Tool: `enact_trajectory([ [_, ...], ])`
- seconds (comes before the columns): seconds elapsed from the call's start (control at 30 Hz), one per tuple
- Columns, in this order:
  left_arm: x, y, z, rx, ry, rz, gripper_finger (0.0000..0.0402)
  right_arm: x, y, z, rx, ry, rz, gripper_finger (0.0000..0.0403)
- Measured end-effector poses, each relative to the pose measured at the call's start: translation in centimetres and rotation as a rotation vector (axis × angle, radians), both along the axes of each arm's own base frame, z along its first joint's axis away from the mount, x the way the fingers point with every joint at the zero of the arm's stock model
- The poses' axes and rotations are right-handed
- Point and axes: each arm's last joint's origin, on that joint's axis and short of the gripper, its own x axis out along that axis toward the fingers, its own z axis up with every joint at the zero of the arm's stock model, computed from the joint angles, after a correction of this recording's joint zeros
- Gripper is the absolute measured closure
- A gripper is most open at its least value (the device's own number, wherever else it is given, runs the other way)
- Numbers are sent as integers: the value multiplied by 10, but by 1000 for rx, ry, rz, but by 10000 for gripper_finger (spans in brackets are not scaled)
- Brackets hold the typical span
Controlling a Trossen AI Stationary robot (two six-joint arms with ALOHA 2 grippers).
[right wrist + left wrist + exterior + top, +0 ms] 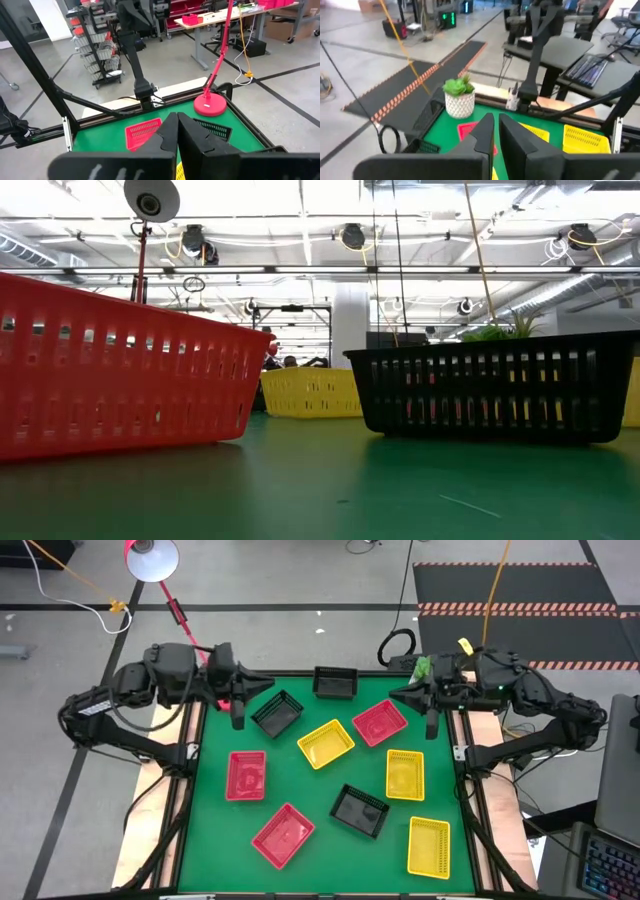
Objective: Stack baskets by color
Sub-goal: Stack the middle black bin on the top black bin
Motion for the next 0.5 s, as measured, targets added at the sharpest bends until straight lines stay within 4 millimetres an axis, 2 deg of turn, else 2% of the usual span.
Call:
enact_trajectory([
  [0.27, 18, 5, -14, -102, 59, 153, 371, -4, -2, 0, -33, 6, -6, 403],
  [0.5, 50, 8, -39, -184, 160, 224, 371, -5, 0, -3, -18, 45, 46, 403],
])
